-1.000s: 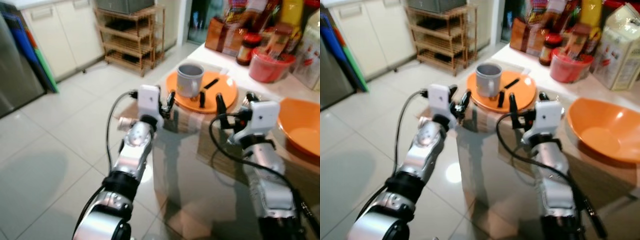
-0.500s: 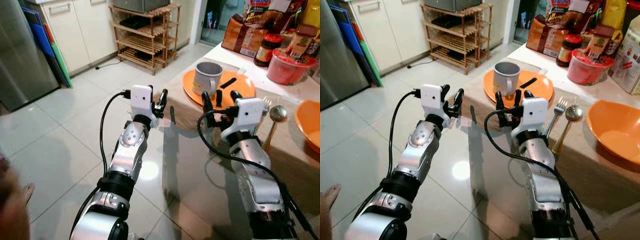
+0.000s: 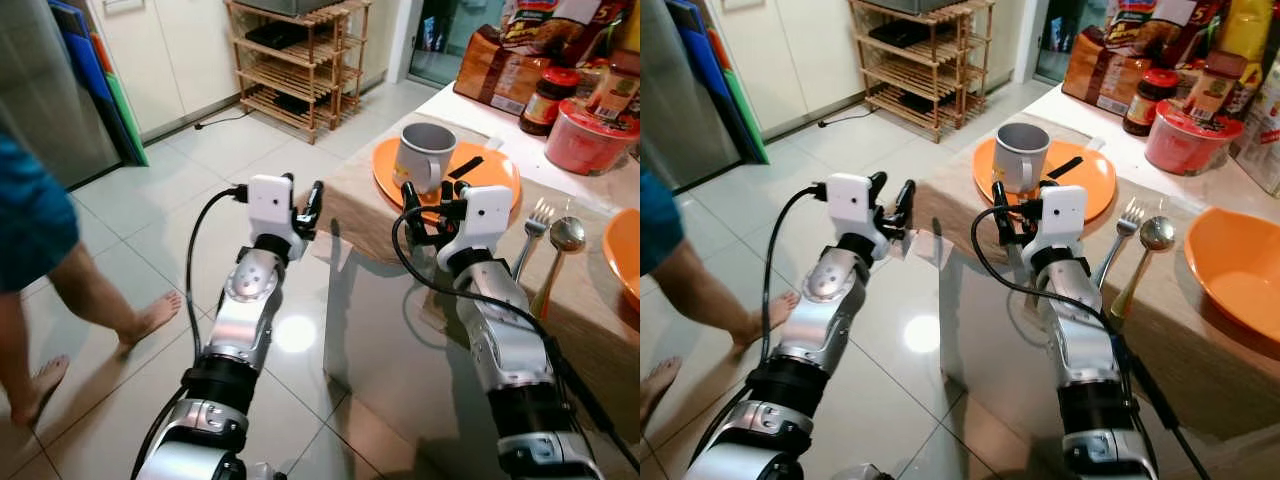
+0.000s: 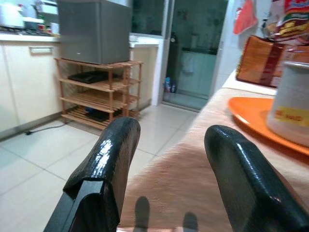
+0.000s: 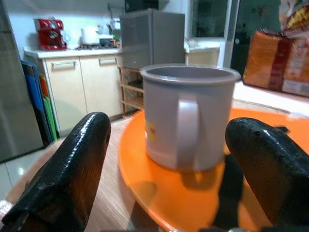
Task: Setting the table
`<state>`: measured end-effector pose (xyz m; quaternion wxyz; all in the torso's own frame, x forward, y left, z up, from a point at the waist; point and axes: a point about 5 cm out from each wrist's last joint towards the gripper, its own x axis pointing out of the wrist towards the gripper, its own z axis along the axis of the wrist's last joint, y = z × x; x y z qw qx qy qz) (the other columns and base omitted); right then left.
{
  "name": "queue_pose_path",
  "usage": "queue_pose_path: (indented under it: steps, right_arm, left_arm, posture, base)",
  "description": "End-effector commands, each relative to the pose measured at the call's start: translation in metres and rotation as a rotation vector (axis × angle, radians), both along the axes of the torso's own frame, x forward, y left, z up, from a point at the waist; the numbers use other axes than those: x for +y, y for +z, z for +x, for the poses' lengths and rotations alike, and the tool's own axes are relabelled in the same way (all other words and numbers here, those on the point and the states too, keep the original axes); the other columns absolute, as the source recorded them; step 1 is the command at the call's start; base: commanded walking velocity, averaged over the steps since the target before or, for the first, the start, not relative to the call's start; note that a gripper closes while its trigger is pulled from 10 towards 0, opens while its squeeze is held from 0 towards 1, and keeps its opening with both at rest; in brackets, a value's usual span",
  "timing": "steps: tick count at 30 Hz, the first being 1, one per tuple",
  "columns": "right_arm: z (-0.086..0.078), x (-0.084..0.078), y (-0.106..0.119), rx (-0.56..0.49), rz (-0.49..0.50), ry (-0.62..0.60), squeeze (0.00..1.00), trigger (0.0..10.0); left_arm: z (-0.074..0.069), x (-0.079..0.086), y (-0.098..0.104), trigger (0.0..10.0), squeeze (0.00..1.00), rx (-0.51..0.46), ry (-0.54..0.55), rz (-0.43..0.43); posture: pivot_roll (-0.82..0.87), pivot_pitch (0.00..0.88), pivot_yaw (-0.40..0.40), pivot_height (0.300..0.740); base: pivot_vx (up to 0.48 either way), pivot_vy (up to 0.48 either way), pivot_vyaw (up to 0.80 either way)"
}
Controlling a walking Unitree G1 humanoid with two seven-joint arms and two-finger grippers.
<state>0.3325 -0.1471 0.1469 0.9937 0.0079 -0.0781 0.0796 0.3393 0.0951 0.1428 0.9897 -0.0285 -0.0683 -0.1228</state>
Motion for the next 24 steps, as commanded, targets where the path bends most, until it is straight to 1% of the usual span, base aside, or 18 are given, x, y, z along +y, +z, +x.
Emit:
queue_pose_path:
  steps: [1, 12, 17, 24]
  right_arm:
    - [0.006, -0.003, 0.0, -0.008, 0.015, -0.019, 0.0, 10.0]
    - [0.016, -0.005, -0.005, 0.016, 0.013, -0.074, 0.0, 10.0]
    - [0.022, -0.012, -0.007, 0.019, 0.019, -0.14, 0.0, 10.0]
    - [0.026, -0.012, -0.01, 0.035, 0.026, -0.157, 0.0, 10.0]
  left_arm:
    - [-0.002, 0.004, 0.003, 10.0, 0.0, -0.002, 0.015, 0.012]
    - [-0.007, 0.011, 0.004, 10.0, 0.0, 0.005, 0.027, 0.03]
    - [-0.009, 0.016, 0.006, 10.0, 0.0, 0.014, 0.036, 0.04]
    - [-0.01, 0.016, 0.007, 10.0, 0.0, 0.018, 0.034, 0.042]
  posture:
    - [0.16, 0.0, -0.009, 0.74]
    - [0.19, 0.0, -0.004, 0.74]
    - [0.2, 0.0, 0.002, 0.74]
    - [0.2, 0.0, 0.003, 0.74]
  base:
    - [0.0, 0.0, 0.0]
    - [0.0, 0.0, 0.0]
    - [0.0, 0.0, 0.0]
    - [0.0, 0.0, 0.0]
